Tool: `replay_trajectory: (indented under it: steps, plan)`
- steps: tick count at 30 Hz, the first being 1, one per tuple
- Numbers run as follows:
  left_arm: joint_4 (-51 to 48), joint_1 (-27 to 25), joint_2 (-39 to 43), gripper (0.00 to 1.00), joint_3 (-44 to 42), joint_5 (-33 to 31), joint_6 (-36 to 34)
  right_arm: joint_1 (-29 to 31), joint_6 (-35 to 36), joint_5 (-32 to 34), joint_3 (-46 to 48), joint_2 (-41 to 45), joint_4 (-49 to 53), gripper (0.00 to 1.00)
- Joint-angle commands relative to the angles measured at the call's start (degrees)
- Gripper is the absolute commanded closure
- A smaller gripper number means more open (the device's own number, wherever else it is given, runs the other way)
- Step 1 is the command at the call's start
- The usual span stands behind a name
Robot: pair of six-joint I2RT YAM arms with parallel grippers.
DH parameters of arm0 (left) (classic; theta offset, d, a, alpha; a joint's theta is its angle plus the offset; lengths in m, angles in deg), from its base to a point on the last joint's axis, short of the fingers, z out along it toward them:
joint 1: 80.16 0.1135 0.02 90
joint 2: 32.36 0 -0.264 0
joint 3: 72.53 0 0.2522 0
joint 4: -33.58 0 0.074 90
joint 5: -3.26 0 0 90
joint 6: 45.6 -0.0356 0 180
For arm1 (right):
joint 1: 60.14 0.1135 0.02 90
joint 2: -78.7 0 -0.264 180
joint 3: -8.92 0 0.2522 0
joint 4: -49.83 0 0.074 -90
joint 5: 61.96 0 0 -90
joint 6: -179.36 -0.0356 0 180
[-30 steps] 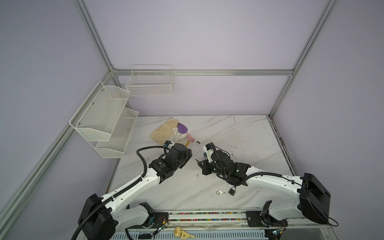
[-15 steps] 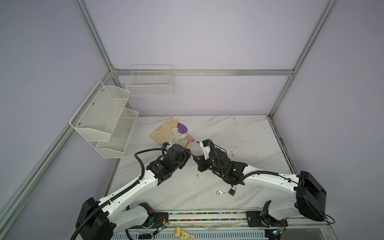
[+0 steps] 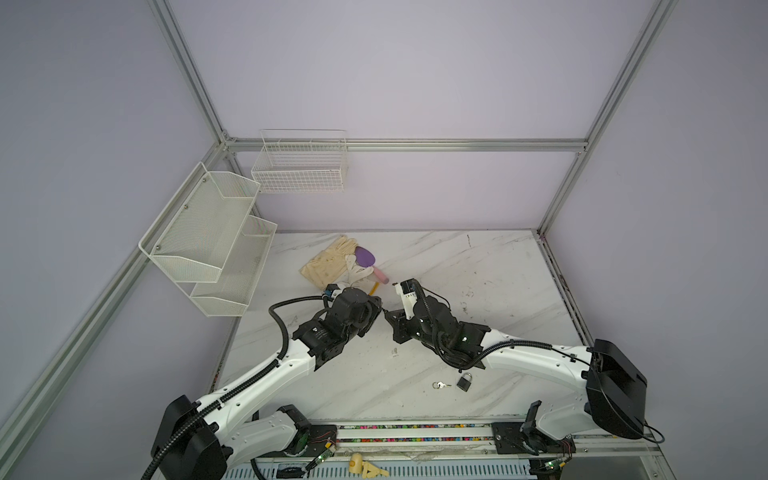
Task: Unlock with the key
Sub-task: 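Bring the silver key in the right gripper to the padlock's keyhole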
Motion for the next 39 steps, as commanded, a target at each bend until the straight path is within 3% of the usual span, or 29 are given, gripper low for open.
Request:
replay_trajectory:
  steps: [1, 17, 26, 31, 39]
  plan:
    - [2.2, 0.0, 1.2, 1.0, -2.1, 1.2, 0.3, 0.3, 1.5, 3.3, -2.5, -0.9, 1.2, 1.0]
    - [4.3, 0.2, 1.1, 1.0, -1.3, 3.0, -1.5, 0.3, 3.7, -1.0, -4.0, -1.5, 0.0, 1.0]
    - [-2.5, 0.2, -0.6, 1.0, 3.0, 1.6, -9.1, 0.3, 5.1, -4.1, -7.6, 1.1, 2.7, 1.0]
    - [-3.3, 0.2, -0.7, 1.0, 3.9, 4.3, -9.8, 0.3, 5.1, 0.7, -9.2, 0.5, 6.1, 1.0]
    - [-0.6, 0.1, 1.4, 1.0, 3.4, 10.3, -7.2, 0.3, 10.5, 3.2, -6.6, 0.9, 2.0, 1.0]
